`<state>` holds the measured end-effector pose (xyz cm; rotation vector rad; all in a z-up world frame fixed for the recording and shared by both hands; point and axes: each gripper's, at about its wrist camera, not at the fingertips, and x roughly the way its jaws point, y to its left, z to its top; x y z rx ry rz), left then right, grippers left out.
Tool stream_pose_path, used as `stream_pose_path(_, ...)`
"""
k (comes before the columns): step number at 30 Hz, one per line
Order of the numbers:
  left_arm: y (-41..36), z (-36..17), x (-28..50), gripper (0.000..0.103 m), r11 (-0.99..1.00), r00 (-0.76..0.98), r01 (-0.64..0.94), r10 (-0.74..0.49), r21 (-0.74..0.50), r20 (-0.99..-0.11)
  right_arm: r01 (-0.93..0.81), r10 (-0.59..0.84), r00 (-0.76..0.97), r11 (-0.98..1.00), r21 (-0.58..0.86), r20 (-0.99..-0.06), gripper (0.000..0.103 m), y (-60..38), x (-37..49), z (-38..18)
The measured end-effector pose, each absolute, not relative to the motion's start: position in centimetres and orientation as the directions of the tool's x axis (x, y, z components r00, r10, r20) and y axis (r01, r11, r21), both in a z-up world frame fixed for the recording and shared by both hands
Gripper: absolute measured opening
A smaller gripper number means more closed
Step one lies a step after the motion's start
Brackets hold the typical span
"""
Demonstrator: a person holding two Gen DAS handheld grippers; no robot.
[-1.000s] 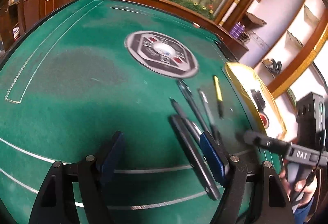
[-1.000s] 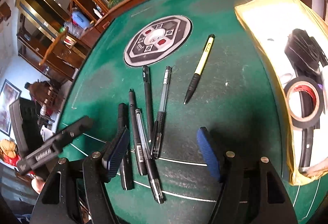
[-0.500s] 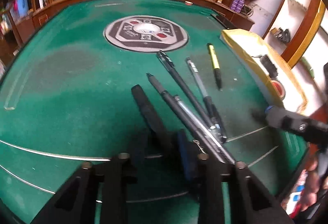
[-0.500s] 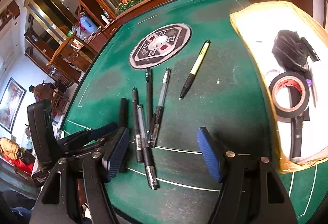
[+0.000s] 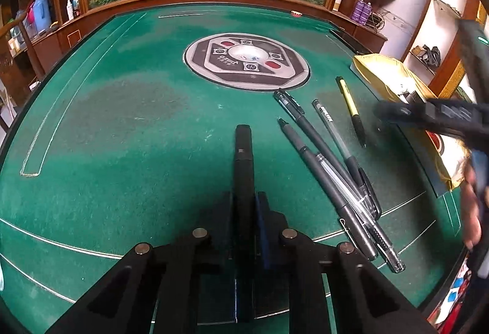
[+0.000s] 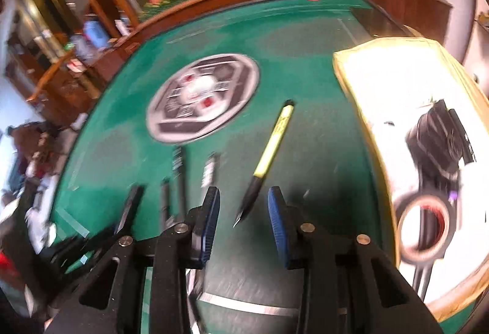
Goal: Organize rigid objects
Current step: 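Grasp a black marker with the left tool while the right tool grasps the yellow pen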
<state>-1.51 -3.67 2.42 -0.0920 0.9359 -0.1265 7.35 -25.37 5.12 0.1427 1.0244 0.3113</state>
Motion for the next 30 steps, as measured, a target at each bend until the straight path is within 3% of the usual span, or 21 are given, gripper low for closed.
stream_pose_path(5, -3.2, 2.4, -1.4, 0.015, 0.981, 0.582, 0.076, -0.187, -0.176, -0.791, -0.165, 0.300, 0.427, 0.953, 0.252, -0.853, 0.031, -24.3, 10.4, 3.0)
stream_pose_path(8, -3.4, 2.5, -1.4, 0.015, 0.983, 0.583, 0.078, -0.180, -0.166, -0.793, -0.169, 0.250, 0.437, 0.966, 0.194, -0.864, 0.015, -23.6, 10.7, 2.4)
stream_pose_path(12, -3.9, 2.5, -1.4, 0.015, 0.987, 0.581, 0.087, -0.163, -0.138, -0.797, -0.171, 0.268, 0.453, 0.962, 0.212, -0.850, 0.008, -24.1, 10.5, 2.3)
stream_pose_path(22, -5.2, 2.4, -1.3, 0.025, 0.992, 0.581, 0.116, -0.112, -0.054, -0.806, -0.253, 0.442, 0.544, 0.897, 0.363, -0.713, 0.008, -26.0, 8.5, 2.2)
stream_pose_path(25, -5.2, 2.4, -1.2, 0.016, 0.994, 0.584, 0.099, -0.088, -0.037, -0.807, -0.278, 0.470, 0.555, 0.882, 0.380, -0.686, 0.008, -26.2, 8.1, 2.7)
stream_pose_path(30, -5.1, 2.5, -0.9, 0.014, 0.994, 0.585, 0.087, -0.102, -0.063, -0.805, -0.298, 0.524, 0.538, 0.851, 0.432, -0.661, 0.008, -26.4, 7.9, 2.9)
